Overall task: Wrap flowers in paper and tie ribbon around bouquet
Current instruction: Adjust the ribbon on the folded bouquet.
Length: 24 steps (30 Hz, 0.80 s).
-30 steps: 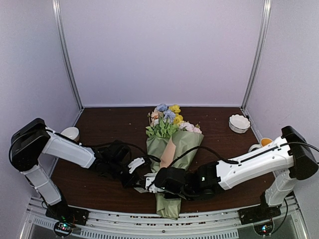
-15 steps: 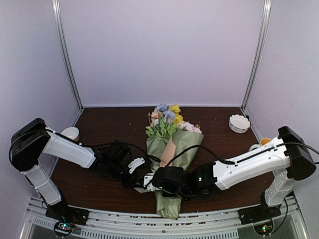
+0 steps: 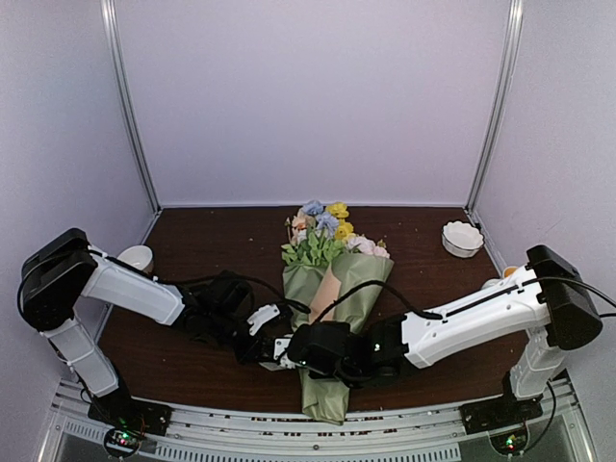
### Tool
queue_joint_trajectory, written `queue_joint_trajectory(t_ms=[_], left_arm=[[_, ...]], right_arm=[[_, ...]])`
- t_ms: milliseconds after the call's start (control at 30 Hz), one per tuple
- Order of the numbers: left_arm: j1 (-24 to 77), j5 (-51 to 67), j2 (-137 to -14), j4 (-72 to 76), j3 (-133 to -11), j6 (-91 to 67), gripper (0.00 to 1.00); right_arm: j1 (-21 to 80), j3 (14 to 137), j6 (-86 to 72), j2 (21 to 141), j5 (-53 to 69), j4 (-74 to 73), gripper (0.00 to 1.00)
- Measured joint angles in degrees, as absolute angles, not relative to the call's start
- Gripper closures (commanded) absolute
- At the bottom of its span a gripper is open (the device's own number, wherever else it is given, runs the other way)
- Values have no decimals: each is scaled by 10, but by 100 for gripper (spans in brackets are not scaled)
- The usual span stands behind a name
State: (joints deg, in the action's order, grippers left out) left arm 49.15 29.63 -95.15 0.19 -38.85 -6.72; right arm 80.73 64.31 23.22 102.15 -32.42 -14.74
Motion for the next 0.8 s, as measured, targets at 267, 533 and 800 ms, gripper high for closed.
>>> queue_joint_trajectory(t_ms=[267, 533, 800], left_arm=[[491, 297, -952, 2, -389, -67, 100], [491, 297, -952, 3, -389, -67, 100], [491, 298, -952, 4, -389, -67, 100]], right_arm=[[806, 643, 220, 1021, -333, -149, 92], [806, 643, 203, 1021, -336, -152, 86], [802, 643, 179, 1009, -336, -155, 83]])
